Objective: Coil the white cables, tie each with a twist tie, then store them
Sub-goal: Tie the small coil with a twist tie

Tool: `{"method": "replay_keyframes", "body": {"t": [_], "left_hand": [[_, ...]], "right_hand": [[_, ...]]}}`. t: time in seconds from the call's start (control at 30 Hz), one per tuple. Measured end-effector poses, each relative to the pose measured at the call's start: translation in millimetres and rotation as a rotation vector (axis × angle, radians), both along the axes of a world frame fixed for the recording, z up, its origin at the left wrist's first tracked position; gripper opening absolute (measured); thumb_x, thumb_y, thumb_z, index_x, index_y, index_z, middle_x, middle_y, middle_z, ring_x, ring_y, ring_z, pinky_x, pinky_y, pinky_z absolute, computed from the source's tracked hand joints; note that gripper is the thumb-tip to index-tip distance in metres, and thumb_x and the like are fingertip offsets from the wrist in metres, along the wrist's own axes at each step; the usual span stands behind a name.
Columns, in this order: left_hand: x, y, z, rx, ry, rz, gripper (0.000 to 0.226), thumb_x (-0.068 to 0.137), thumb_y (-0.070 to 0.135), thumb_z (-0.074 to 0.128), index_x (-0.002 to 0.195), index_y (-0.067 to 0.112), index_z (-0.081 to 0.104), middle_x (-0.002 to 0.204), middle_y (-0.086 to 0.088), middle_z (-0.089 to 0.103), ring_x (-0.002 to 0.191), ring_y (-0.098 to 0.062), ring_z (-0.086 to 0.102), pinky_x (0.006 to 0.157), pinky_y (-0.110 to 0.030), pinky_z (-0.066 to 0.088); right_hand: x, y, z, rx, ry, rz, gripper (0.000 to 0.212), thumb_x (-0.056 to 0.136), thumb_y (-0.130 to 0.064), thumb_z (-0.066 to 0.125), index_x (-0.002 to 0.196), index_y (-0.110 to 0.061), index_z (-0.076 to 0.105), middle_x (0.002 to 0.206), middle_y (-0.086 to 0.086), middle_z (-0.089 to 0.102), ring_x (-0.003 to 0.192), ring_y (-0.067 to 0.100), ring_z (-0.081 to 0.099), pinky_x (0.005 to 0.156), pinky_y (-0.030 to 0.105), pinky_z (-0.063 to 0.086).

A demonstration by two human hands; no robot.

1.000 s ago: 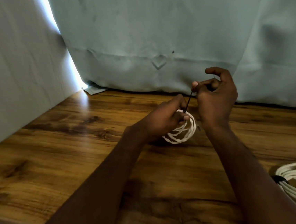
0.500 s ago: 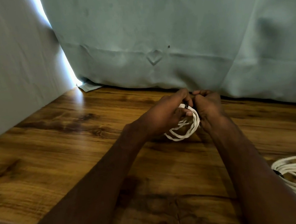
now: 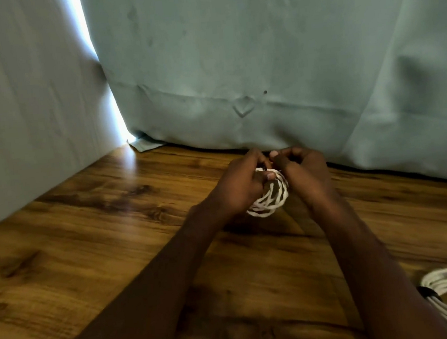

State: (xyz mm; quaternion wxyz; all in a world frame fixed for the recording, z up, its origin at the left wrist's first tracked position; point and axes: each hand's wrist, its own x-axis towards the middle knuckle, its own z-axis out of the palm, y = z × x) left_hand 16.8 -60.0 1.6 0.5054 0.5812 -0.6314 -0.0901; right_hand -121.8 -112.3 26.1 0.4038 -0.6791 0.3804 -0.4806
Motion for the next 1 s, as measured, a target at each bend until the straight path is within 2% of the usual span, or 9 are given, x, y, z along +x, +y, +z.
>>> {"method": "replay_keyframes", "body": {"t": [0.07,0.17,0.33,0.43,0.63,0.7,0.8,0.9,1.0], "left_hand": [[5.5,0.1,0.6,0.009,0.093,0.060,0.011,0.093,0.015,0.071,0.100,0.012,0.063,0.080,-0.001,0.068,0.068,-0.014,0.062,0.065,-0.037,0.051],[11.3,0.4,2.3,0.049,0.242,0.024,0.015,0.090,0.009,0.075,0.101,0.008,0.065,0.087,-0.004,0.071,0.074,-0.018,0.068,0.067,-0.038,0.056],[16.9,5.9,6.9,0.223,0.669,-0.149,0.023,0.095,0.013,0.073,0.112,0.008,0.058,0.069,-0.010,0.063,0.050,-0.012,0.054,0.045,-0.021,0.044],[25.5,2.7,6.7,0.281,0.781,-0.213,0.007,0.100,0.016,0.065,0.098,0.010,0.062,0.070,-0.007,0.062,0.050,-0.010,0.054,0.044,-0.020,0.042],[29.7,5.4,13.1,0.403,1.116,-0.408,0.026,0.103,0.003,0.040,0.091,-0.002,0.063,0.065,-0.008,0.065,0.047,-0.009,0.059,0.047,-0.016,0.049],[29.2,6.9,15.6,0.414,1.150,-0.419,0.027,0.101,0.002,0.037,0.089,-0.003,0.061,0.063,-0.009,0.064,0.046,-0.011,0.060,0.046,-0.017,0.049],[29.3,6.0,14.5,0.425,1.191,-0.394,0.028,0.097,-0.002,0.036,0.085,-0.005,0.061,0.062,-0.013,0.065,0.045,-0.015,0.061,0.046,-0.020,0.053],[27.9,5.5,13.8,0.421,1.190,-0.413,0.024,0.099,-0.002,0.041,0.093,-0.004,0.065,0.076,-0.017,0.069,0.065,-0.023,0.065,0.064,-0.031,0.060],[23.7,1.1,11.1,0.299,1.039,-0.243,0.017,0.099,-0.006,0.050,0.090,0.002,0.061,0.067,-0.012,0.064,0.049,-0.013,0.058,0.045,-0.020,0.048]], "right_hand": [[2.2,1.9,-0.2,-0.077,0.044,0.083,0.007,0.096,-0.014,0.070,0.096,-0.013,0.077,0.087,0.000,0.079,0.083,0.010,0.075,0.074,0.023,0.059],[3.7,-0.5,-6.4,-0.194,0.107,0.165,0.013,0.097,-0.009,0.068,0.106,-0.014,0.075,0.099,-0.002,0.077,0.094,0.010,0.074,0.083,0.029,0.059],[3.9,-0.3,-12.5,-0.283,0.083,0.234,0.016,0.094,0.001,0.068,0.099,-0.013,0.074,0.096,-0.003,0.076,0.092,0.008,0.072,0.079,0.022,0.056],[5.7,-1.9,-16.3,-0.302,0.111,0.249,0.019,0.094,0.001,0.068,0.104,-0.013,0.075,0.100,-0.002,0.077,0.093,0.011,0.072,0.081,0.026,0.057],[6.9,0.1,-18.9,-0.467,0.270,0.236,0.031,0.084,-0.006,0.061,0.103,-0.031,0.064,0.108,-0.012,0.067,0.098,0.009,0.066,0.080,0.035,0.057],[7.4,-0.1,-21.5,-0.551,0.316,0.219,0.037,0.081,-0.007,0.062,0.102,-0.036,0.066,0.110,-0.010,0.064,0.101,0.007,0.064,0.086,0.039,0.056],[8.5,0.2,-23.2,-0.617,0.339,0.223,0.033,0.084,-0.006,0.073,0.101,-0.035,0.075,0.106,-0.012,0.061,0.100,0.005,0.063,0.086,0.034,0.053],[11.5,0.8,-21.9,-0.582,0.264,0.197,0.024,0.079,-0.008,0.079,0.090,-0.029,0.082,0.101,-0.011,0.065,0.096,0.008,0.066,0.082,0.030,0.054],[12.9,0.7,-18.3,-0.402,-0.012,0.117,0.015,0.076,-0.001,0.082,0.086,-0.012,0.083,0.092,-0.001,0.076,0.089,0.011,0.073,0.081,0.029,0.055]]}}
